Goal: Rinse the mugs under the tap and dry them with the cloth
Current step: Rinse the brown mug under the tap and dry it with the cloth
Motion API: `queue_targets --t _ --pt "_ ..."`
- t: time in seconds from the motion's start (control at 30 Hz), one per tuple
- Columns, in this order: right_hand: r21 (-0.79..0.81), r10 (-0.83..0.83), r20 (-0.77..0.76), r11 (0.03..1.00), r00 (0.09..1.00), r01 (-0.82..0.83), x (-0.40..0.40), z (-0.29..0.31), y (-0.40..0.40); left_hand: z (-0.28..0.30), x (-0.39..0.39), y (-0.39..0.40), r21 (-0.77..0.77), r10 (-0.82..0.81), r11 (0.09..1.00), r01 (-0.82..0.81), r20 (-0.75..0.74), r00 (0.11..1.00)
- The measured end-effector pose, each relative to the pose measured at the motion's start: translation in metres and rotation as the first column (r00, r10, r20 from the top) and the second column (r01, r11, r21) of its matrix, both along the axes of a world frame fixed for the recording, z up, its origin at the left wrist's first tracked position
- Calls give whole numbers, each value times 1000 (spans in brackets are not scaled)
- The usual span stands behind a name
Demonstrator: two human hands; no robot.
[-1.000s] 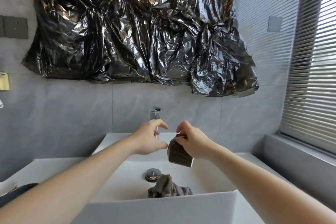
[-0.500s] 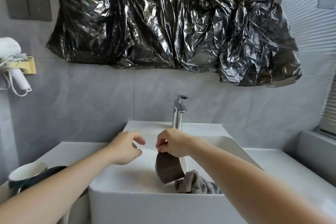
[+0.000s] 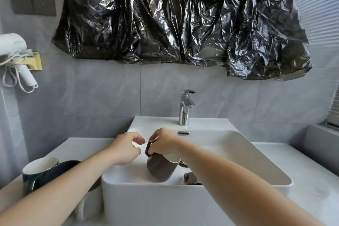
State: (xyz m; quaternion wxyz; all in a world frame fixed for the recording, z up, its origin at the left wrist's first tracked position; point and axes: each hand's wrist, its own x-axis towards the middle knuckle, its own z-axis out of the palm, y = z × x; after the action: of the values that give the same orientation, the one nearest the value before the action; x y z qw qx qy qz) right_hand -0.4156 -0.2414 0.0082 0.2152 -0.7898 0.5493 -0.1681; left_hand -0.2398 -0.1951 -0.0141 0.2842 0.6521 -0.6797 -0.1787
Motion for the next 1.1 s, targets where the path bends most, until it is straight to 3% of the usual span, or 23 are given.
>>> queue_targets --t 0.17,0.27,0.33,0.47,0.6,0.7,0.83,0.93,1.0,1.1 --pt "136 26 122 990 992 -43 -28 6 8 -6 -13 3 168 -132 977 133 -21 991" --pt "201 16 285 977 958 -77 -48 5 13 -7 -26 2 143 -214 961 238 -161 963" --pt "213 -11 315 975 949 -59 -55 0 15 -7 -34 0 130 -233 958 254 -157 960" --pt "139 -45 120 990 992 28 -65 -14 15 -2 -47 -3 164 -194 964 210 -109 975" --pt "103 -10 168 995 986 -8 -81 -21 12 6 -56 -10 188 -50 977 103 -269 962" --pt "53 18 192 998 981 -29 -94 -21 17 1 -60 -14 214 -40 970 113 -320 947" --pt "-86 16 52 996 999 -11 -125 -11 33 -12 -59 -13 173 -47 979 106 -316 948" --pt "37 19 -150 999 989 -13 -155 -10 54 -11 -62 -12 154 -14 984 92 -447 895" --pt "134 23 -202 991 979 5 -168 -15 65 -4 -68 -16 140 35 989 47 -528 848" --pt "-94 -44 -108 995 993 33 -175 -17 57 9 -79 -27 92 84 995 -32 -650 755"
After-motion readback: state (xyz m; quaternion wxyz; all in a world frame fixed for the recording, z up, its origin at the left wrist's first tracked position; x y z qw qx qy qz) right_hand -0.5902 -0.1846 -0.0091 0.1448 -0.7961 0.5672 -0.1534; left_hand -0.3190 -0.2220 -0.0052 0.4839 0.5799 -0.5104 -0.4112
